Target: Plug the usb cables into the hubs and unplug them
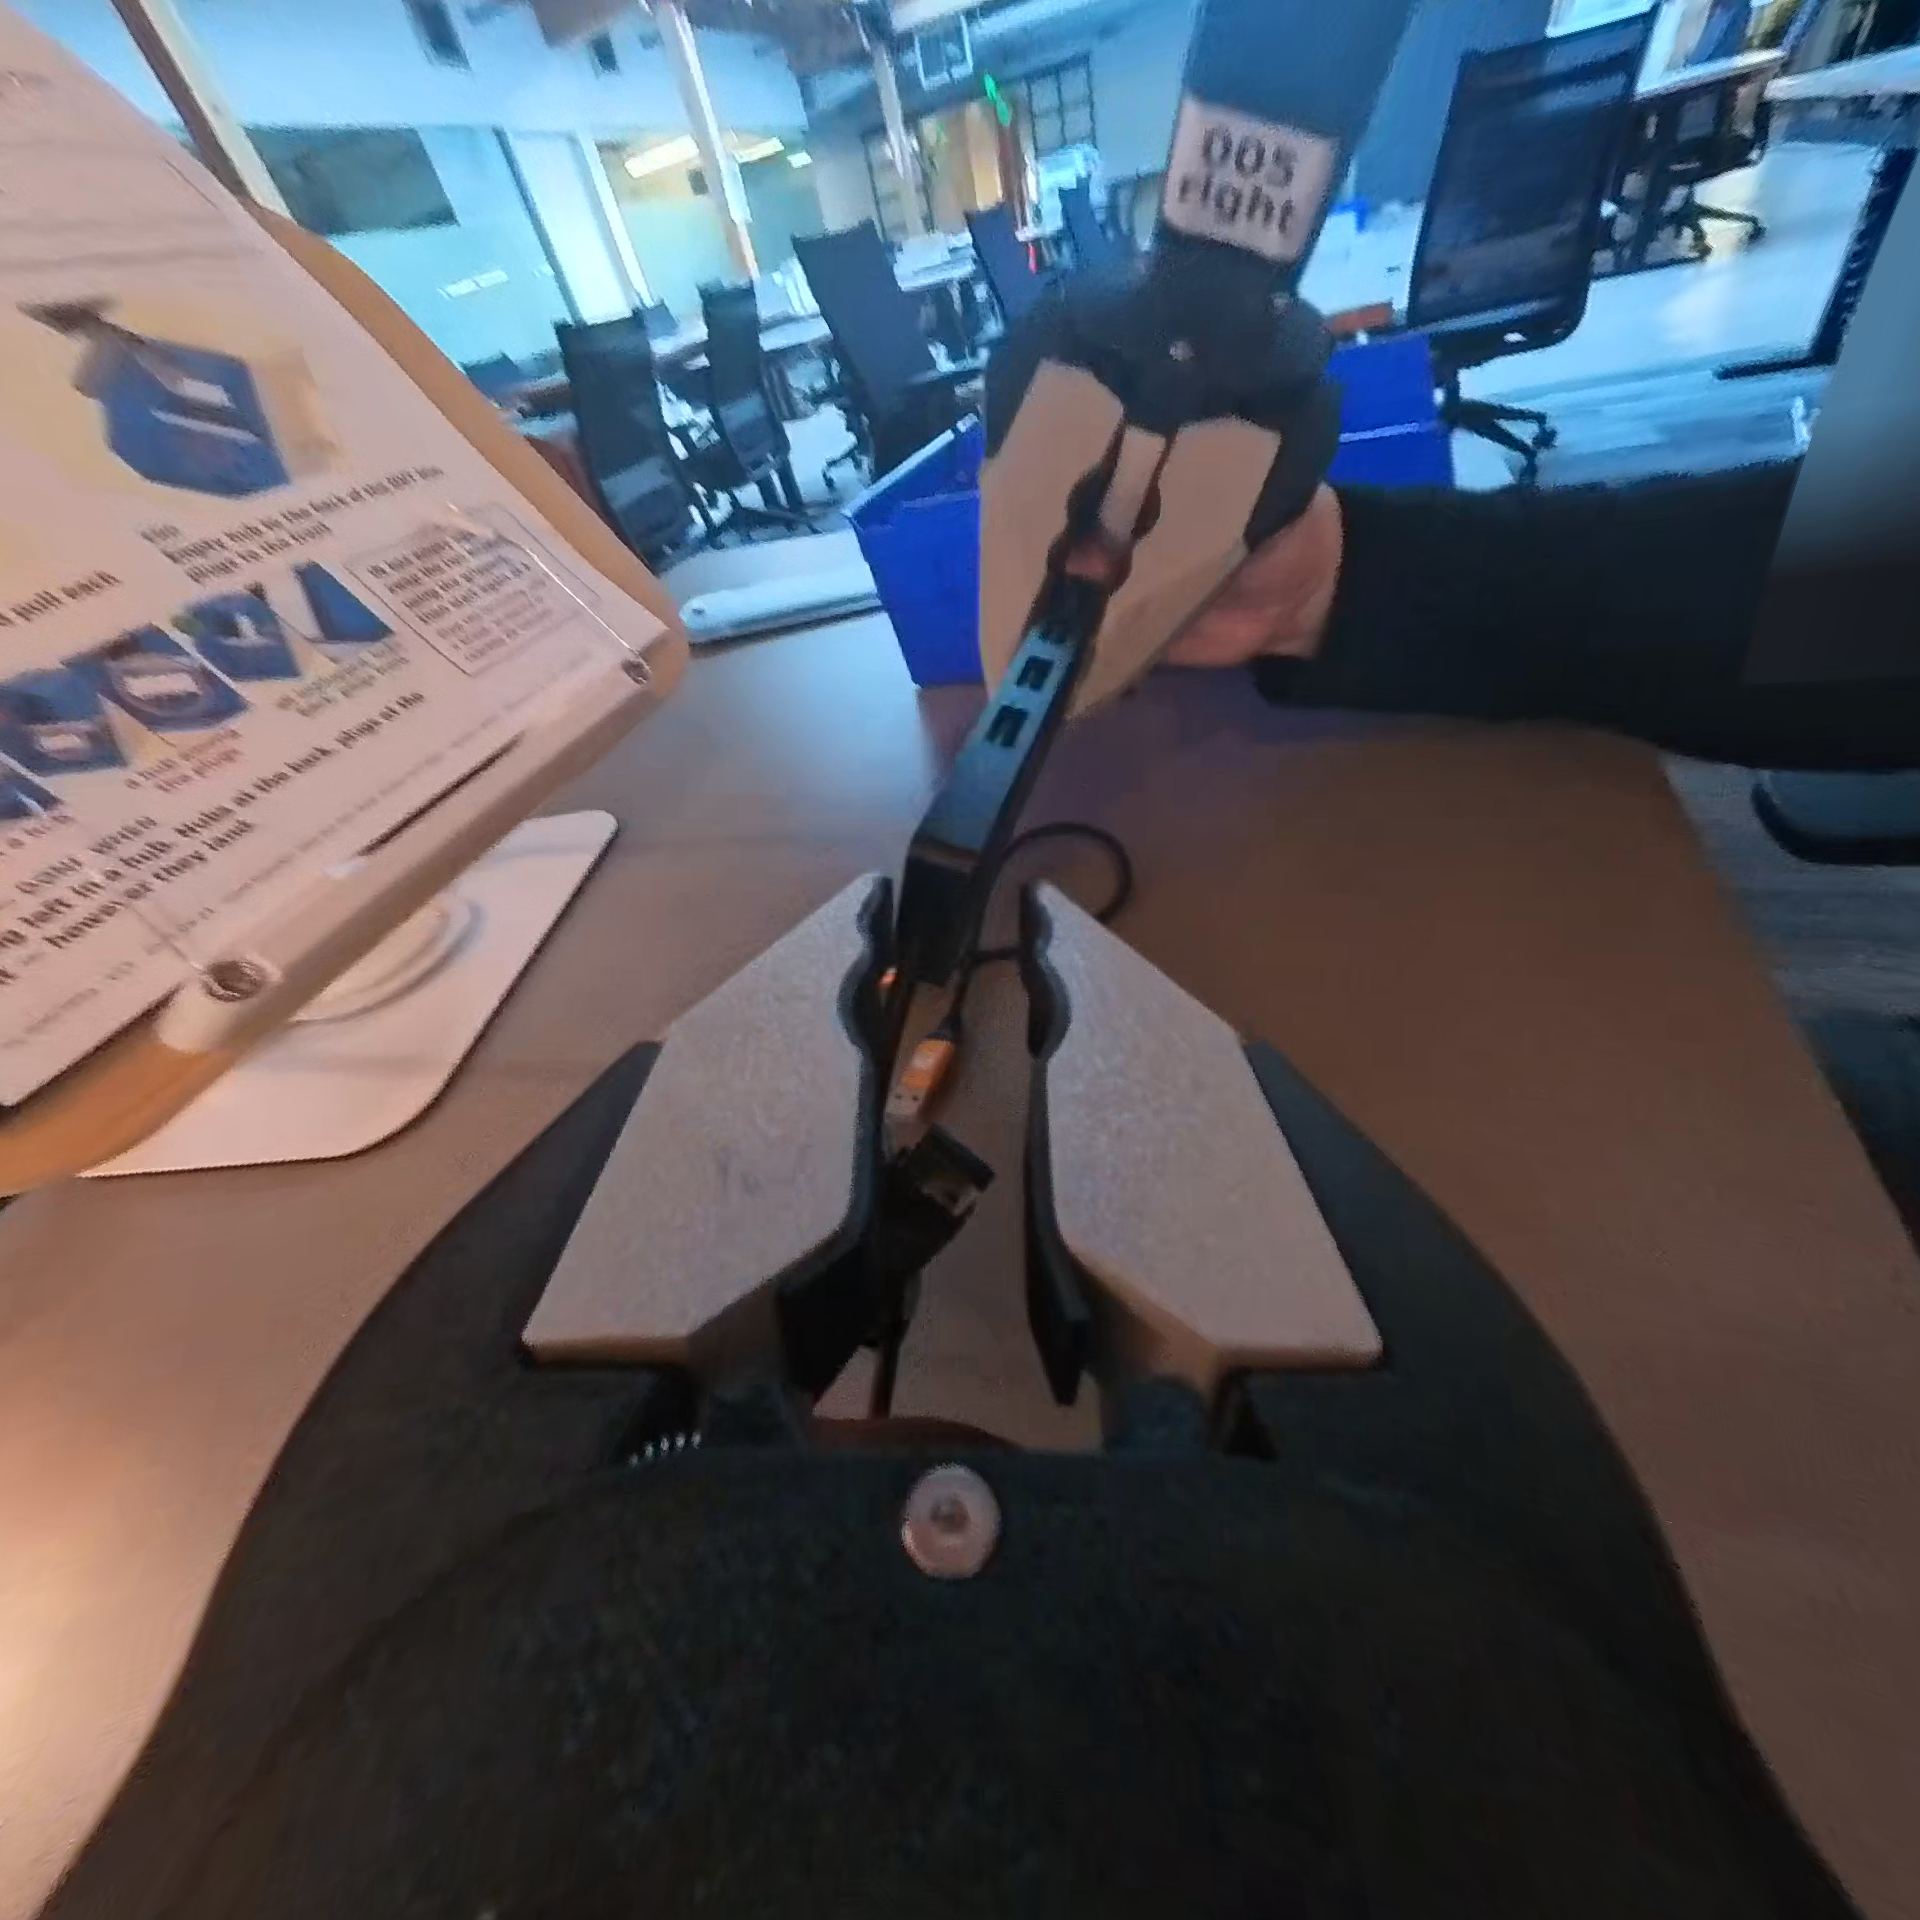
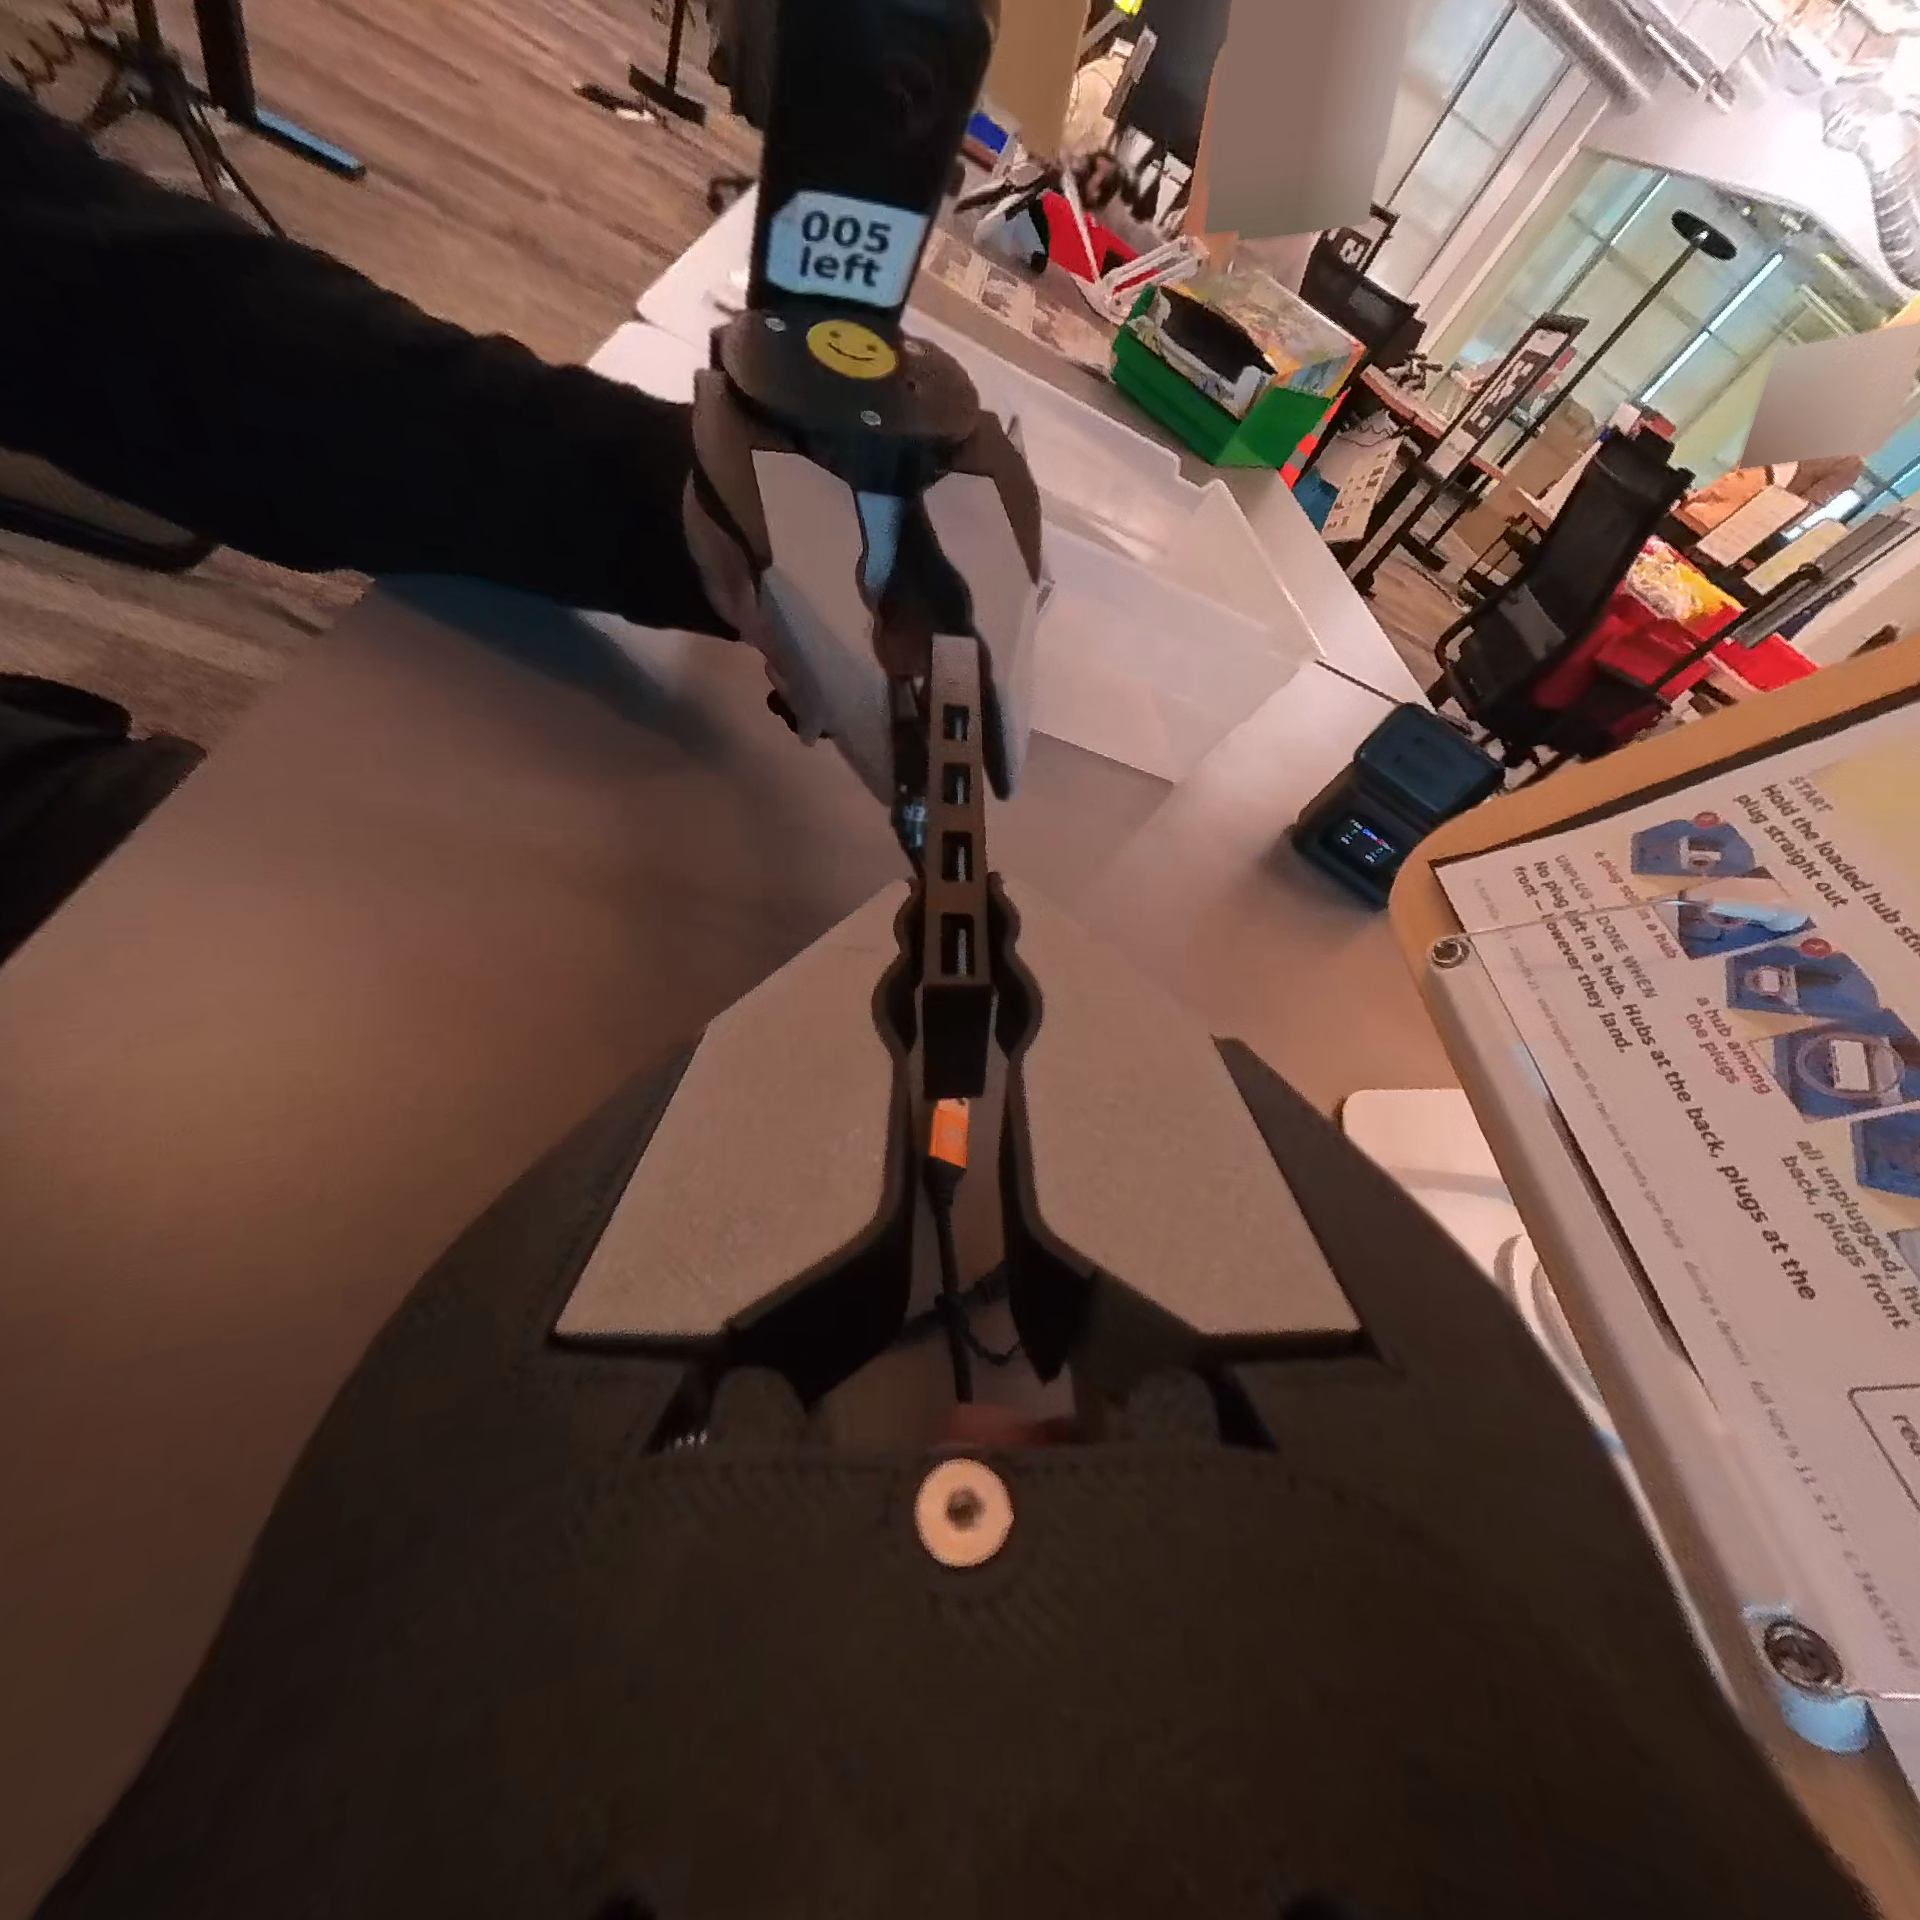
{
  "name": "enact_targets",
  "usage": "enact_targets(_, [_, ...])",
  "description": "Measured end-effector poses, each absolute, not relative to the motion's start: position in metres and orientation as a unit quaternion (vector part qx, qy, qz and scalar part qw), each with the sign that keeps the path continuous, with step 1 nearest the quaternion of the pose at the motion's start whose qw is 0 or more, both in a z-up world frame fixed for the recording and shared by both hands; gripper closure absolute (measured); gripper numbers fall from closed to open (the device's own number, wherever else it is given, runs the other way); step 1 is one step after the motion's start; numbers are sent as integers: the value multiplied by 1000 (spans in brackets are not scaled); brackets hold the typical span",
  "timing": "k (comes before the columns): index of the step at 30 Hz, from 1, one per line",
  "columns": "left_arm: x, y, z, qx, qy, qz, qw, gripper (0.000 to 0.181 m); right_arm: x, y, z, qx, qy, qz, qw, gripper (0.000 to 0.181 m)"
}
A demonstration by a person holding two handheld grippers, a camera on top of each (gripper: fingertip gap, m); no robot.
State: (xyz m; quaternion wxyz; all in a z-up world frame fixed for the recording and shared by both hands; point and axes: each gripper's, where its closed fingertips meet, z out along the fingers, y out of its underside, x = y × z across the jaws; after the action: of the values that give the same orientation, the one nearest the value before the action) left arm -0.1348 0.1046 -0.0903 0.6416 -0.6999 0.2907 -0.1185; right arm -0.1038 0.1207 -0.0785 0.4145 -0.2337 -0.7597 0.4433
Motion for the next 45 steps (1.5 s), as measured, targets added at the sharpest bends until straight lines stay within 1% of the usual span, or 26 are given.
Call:
enact_targets(5, [-122, 107, -105, -706, 319, -111, 622, 158, -101, 110, -78, -219, -763, 459, 400, 175])
enact_targets(6, [-123, 108, -108, -708, 323, -101, 619, 159, -100, 109, -77, -216, -760, 465, 398, 175])
enact_targets(8, [-122, 107, -107, -703, 333, -90, 622, 169, -97, 107, -75, -212, -759, 476, 391, 175])
enact_targets(10, [-121, 104, -104, -698, 343, -89, 622, 171, -97, 108, -75, -216, -758, 481, 384, 174])
enact_targets(14, [-123, 111, -117, -716, 346, -50, 604, 172, -102, 125, -97, -261, -783, 424, 373, 171])
enact_targets(18, [-124, 116, -124, -726, 352, -12, 591, 173, -111, 146, -122, -322, -804, 336, 370, 161])
enact_targets(22, [-113, 111, -117, -705, 365, -26, 608, 173, -111, 134, -136, -293, -832, 305, 360, 171])
enact_targets(28, [-107, 105, -101, -679, 350, -75, 642, 170, -115, 124, -128, -247, -829, 298, 403, 173])
enact_targets(31, [-103, 104, -108, -679, 372, -54, 631, 169, -115, 122, -132, -227, -839, 280, 408, 173])
enact_targets(34, [-99, 107, -121, -684, 400, -15, 610, 170, -115, 114, -141, -218, -851, 271, 394, 173])
enact_targets(37, [-100, 108, -122, -667, 421, 37, 613, 172, -117, 113, -141, -219, -847, 275, 398, 173])
enact_targets(40, [-97, 106, -111, -660, 406, 13, 632, 172, -115, 110, -130, -225, -836, 309, 394, 173])
enact_targets(45, [-94, 106, -107, -654, 397, -1, 644, 172, -115, 107, -128, -222, -833, 321, 391, 173])
